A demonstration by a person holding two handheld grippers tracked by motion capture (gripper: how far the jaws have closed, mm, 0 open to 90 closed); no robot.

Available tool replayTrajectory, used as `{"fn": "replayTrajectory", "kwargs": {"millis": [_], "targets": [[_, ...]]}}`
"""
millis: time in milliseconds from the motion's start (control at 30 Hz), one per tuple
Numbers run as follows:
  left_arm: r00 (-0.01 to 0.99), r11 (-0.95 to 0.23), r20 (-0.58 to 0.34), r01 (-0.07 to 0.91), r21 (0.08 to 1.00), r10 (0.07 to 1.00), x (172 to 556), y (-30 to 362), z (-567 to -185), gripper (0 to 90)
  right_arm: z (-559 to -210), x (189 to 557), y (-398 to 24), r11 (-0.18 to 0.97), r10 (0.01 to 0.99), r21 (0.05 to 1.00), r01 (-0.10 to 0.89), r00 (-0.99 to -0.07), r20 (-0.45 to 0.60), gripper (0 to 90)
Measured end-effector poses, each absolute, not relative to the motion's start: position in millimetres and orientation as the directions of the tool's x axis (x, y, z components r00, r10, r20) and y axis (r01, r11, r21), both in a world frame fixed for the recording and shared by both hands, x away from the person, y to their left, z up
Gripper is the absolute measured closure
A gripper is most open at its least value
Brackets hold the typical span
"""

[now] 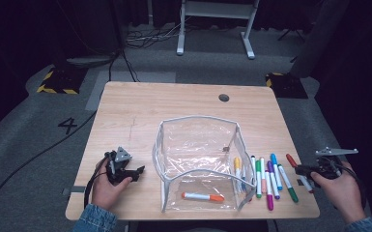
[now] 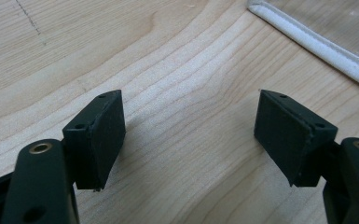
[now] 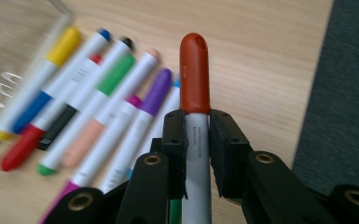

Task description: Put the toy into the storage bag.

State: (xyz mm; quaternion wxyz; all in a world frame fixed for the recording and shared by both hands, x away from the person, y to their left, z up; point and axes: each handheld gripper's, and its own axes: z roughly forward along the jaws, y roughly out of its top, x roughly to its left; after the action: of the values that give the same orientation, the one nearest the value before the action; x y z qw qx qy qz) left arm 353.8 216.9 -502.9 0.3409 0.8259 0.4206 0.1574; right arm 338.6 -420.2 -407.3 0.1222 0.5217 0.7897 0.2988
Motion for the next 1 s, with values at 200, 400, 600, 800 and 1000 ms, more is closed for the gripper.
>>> {"fn": "replayTrajectory", "kwargs": {"millis": [200,400,600,800,1000], "targets": [[0.597,-0.414,-0.027,0.588,0.695,0.802,353.7,216.8,-502.9,25.0,-373.2,337.0,-405.3,0.309,0.864,0.649,0.695,-0.49,0.113,77.1],[0.596,-0.414,-0.027,0.588,0.695,0.802,353.6,216.8,-502.9,25.1,-339.7,335.8,-385.0,0.339,0.819,0.687,0.643,-0.561,0.12,77.1],[0.596,-0.414,-0.027,0.588,0.695,0.802,353.6,216.8,-502.9,25.1,-307.3,337.0,-364.2,0.395,0.775,0.708,0.586,-0.626,0.086,77.1],[0.584,-0.404,-0.028,0.596,0.694,0.812,353.3,216.0,-502.9,25.0,-280.5,334.2,-342.2,0.443,0.723,0.723,0.53,-0.688,0.061,77.1],[0.585,-0.406,-0.027,0.594,0.694,0.811,353.4,216.1,-502.8,25.0,-264.8,335.4,-315.4,0.491,0.664,0.724,0.484,-0.746,0.048,77.1]]}}
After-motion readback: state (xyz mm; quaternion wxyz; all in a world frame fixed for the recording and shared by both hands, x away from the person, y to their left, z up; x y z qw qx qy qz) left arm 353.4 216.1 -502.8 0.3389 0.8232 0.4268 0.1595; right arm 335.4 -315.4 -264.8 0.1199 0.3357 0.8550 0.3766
